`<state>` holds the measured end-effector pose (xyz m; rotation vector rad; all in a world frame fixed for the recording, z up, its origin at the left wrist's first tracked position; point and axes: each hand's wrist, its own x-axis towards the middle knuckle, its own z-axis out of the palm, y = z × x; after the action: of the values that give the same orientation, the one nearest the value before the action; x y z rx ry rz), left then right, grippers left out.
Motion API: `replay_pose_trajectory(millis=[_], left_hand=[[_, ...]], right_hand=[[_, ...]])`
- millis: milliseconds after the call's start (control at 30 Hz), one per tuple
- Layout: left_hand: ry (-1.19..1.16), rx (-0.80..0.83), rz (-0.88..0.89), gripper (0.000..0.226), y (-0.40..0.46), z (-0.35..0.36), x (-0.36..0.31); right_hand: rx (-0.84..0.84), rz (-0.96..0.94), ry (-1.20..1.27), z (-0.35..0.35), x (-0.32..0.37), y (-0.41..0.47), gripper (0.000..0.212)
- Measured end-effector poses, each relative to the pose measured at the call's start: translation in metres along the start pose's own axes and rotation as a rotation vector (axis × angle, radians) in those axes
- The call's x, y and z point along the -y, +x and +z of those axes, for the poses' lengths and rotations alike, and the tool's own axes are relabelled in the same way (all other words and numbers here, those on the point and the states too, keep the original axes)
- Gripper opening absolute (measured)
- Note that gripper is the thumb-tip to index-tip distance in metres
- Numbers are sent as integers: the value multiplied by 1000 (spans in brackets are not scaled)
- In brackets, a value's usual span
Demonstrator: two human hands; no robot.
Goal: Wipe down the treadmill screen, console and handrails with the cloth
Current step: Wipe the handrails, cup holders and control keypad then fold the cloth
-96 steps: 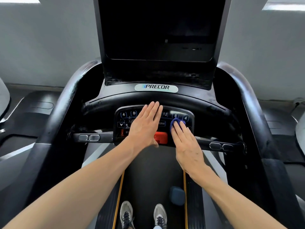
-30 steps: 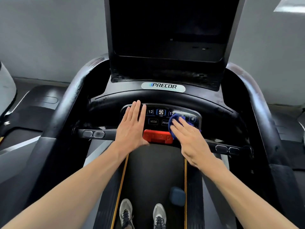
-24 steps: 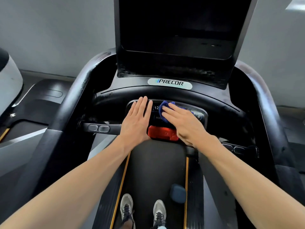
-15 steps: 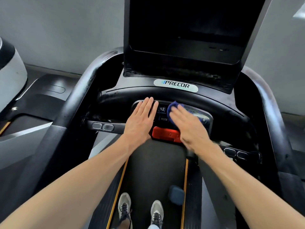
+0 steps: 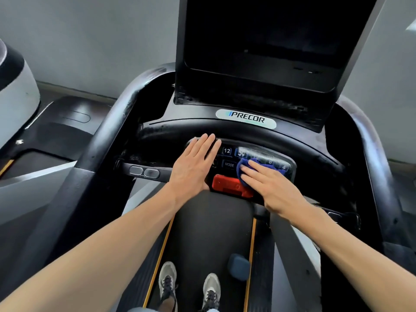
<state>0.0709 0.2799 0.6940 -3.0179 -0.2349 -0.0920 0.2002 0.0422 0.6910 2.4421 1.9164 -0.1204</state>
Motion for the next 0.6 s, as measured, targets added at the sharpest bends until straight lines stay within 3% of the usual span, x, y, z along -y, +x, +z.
replay_pose_trajectory(millis=[100,200,400,600], left_hand=[[-68,-45,-120,144,-8,4,3],[-130,-130,-184,124,-14,11,-1],[-167,15,-208,157,-14,10,2],[-180,-31,-236,140,-14,10,-1]], right_hand=[[63,-75,-3,0,3,16,70],[42,-184,-60,-12,18,58,59],[45,-178,-153,-18,-7,7,59],[70,-234,-151,-23,20,62,61]])
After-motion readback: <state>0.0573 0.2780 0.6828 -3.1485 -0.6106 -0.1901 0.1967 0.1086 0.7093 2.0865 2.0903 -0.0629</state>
